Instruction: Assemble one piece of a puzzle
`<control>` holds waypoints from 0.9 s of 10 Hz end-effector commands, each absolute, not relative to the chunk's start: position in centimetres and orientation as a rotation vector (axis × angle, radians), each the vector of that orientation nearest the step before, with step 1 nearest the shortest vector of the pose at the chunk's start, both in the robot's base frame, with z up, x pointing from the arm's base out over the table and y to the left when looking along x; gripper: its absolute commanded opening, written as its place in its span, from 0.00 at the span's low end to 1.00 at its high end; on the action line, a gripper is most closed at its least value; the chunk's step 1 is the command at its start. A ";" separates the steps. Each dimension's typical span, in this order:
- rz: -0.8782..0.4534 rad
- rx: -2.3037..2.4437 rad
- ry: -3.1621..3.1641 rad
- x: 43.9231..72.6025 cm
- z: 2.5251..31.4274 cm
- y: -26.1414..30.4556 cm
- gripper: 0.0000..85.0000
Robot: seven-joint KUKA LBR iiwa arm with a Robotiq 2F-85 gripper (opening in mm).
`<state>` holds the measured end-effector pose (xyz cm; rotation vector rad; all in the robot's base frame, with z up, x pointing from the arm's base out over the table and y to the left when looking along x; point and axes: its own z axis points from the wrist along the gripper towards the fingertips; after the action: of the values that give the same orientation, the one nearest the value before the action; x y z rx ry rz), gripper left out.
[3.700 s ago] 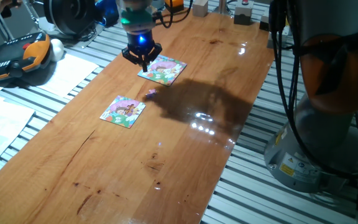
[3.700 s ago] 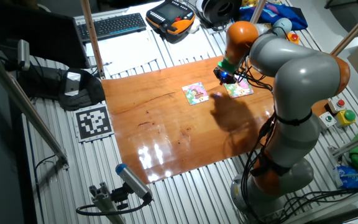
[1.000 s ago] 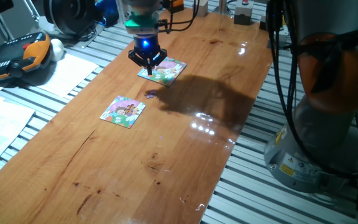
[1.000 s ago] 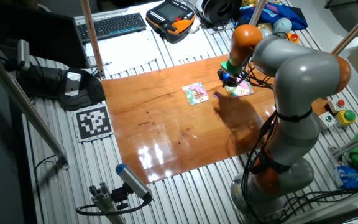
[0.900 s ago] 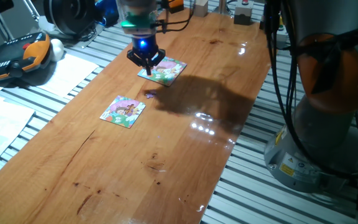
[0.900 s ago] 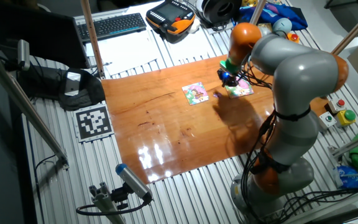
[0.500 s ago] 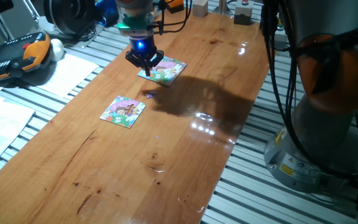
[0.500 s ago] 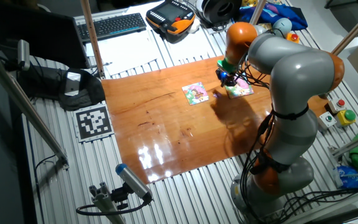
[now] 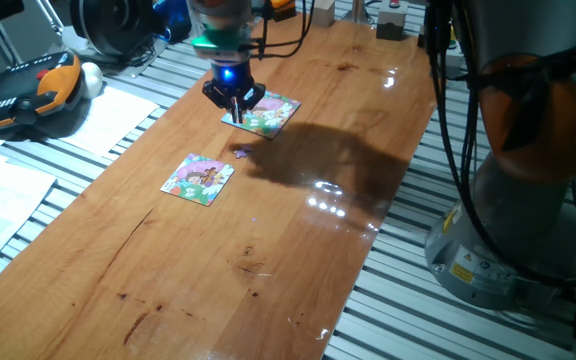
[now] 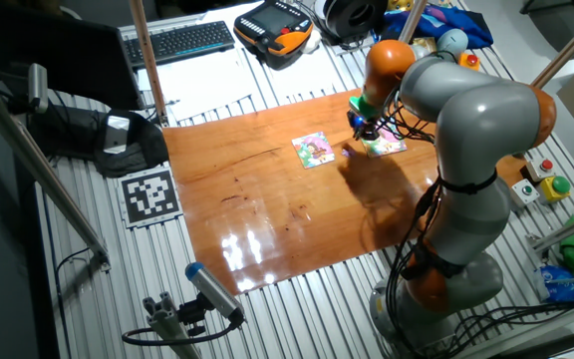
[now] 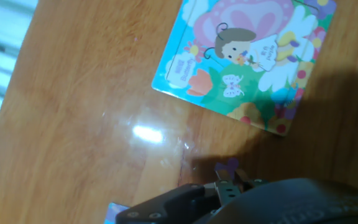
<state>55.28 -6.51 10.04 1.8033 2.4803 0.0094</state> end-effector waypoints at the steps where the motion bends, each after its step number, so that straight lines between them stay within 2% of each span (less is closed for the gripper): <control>1: -0.010 1.940 2.369 55.2 10.1 -6.5 0.20; 5: -0.051 2.037 2.297 55.2 9.8 -6.7 0.20; 6: -0.058 2.053 2.289 55.2 9.6 -6.7 0.40; 8: -0.043 2.093 2.279 55.1 9.1 -6.8 0.40; 9: -0.031 2.102 2.272 55.1 8.8 -6.9 0.60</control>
<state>55.12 -7.00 8.72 2.1023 2.2711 -0.0284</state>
